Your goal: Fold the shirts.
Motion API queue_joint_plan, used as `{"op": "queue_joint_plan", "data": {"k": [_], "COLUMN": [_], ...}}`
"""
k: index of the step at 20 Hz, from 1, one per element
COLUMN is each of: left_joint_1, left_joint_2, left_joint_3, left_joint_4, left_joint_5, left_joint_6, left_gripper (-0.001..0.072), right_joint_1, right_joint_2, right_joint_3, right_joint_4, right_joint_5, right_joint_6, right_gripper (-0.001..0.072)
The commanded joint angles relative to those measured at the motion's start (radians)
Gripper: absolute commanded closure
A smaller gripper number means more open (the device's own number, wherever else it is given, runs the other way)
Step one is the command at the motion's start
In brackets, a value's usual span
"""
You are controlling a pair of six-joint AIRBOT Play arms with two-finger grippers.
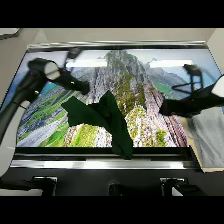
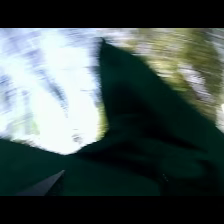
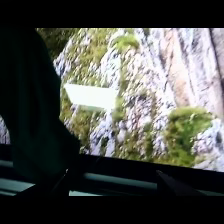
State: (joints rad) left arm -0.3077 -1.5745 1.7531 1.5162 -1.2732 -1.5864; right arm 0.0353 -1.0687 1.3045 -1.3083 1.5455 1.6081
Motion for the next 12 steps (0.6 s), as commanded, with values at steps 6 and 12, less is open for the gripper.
{"op": "queue_joint_plan", "data": {"k": [6,12], "left_joint_1": [0.555,0.512], "left_joint_2": [-0.230,-0.376], "left_joint_3": [0.023,0.023], "left_joint_4": [-0.327,-0.358], "left_joint_5": [-0.100,-0.134], "left_joint_6": [-0.102,-0.077], "left_gripper": [-0.0004,0.0002], "right_joint_1": [0.000,0.000], "right_joint_2": [-0.016,-0.016], "right_joint_3": [-0.413,-0.463], "right_joint_4": [0.254,0.283], "right_joint_5": [-0.117,-0.146], "right_joint_6": [-0.050,-0.072], "right_gripper": [0.0080,0.0009]}}
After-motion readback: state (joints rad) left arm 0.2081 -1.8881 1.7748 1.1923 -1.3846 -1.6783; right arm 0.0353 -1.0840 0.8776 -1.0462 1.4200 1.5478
